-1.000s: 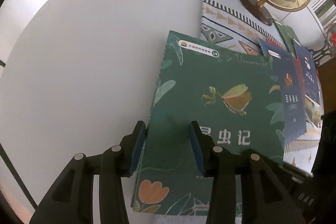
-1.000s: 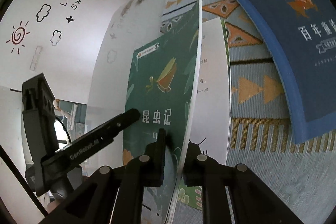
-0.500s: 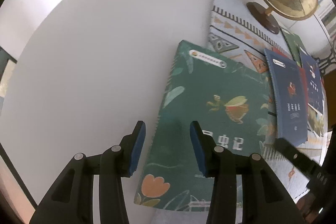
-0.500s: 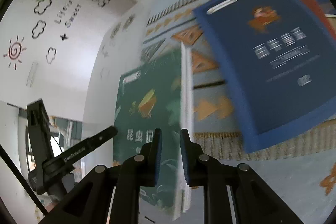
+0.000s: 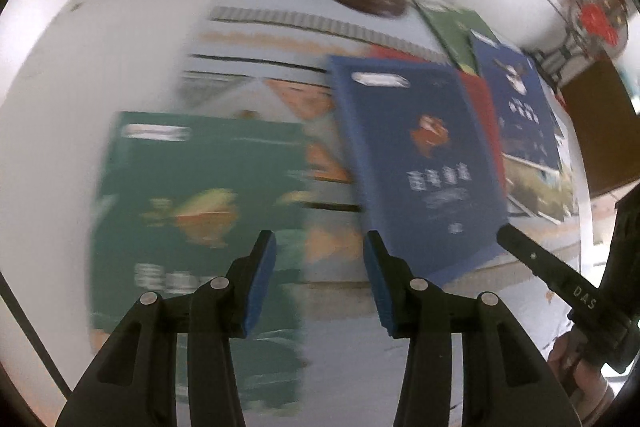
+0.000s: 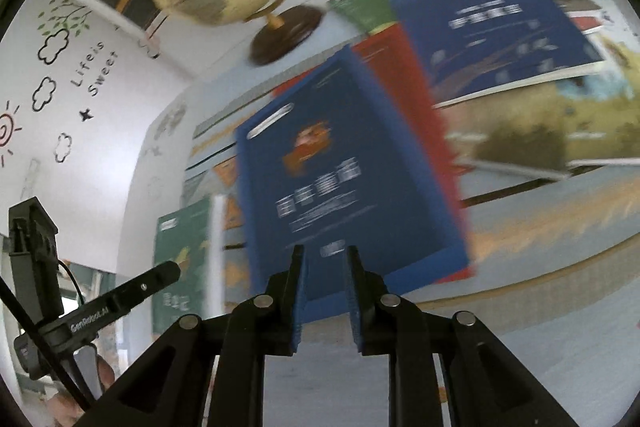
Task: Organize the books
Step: 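Open the right tool and grip the blue fairy-tale book's edge, then lift the blue fairy-tale book with the right tool and stand it on the stack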
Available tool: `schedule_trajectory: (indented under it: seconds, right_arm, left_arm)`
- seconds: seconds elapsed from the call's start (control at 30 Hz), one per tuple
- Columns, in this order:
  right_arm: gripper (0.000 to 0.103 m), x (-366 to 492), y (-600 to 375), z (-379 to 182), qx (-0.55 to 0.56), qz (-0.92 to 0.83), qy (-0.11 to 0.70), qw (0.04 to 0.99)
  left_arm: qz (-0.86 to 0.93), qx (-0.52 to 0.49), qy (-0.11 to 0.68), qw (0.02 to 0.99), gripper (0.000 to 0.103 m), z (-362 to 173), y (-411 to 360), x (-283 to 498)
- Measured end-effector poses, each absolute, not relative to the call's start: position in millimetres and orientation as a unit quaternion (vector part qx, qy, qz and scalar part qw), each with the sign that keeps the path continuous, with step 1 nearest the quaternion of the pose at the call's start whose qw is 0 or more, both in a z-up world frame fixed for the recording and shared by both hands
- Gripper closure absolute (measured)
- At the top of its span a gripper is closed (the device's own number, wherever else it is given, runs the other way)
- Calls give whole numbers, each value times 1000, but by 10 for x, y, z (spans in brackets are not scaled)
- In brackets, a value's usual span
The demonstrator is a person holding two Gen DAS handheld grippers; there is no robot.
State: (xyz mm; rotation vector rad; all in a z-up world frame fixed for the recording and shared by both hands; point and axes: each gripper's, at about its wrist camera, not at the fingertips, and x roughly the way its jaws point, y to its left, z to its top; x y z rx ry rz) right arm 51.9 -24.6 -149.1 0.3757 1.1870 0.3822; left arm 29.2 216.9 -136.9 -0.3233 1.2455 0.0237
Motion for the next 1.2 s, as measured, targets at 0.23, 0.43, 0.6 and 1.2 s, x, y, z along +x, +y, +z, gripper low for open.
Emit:
schedule_trajectory:
  seconds: [0.23,0.43,0.6,1.2]
  right_arm:
    - [60,774,-549,-1545,149,187,559,794]
    - [56,1023,-478,-1614,115,217,561,791]
    - [49,1146,-415,-1694,104,231,568,783]
    - [45,341,-1412,-1821,186,240,607,734]
  left_arm:
    - [37,-126,614,778,60,-1648,1686,591]
    - [68,-134,616,773,56,-1722,1681,734]
    - [71,-165,612,770,44,-1772,1766,837]
    - [-65,-123,643,753,35,-1827,689,520]
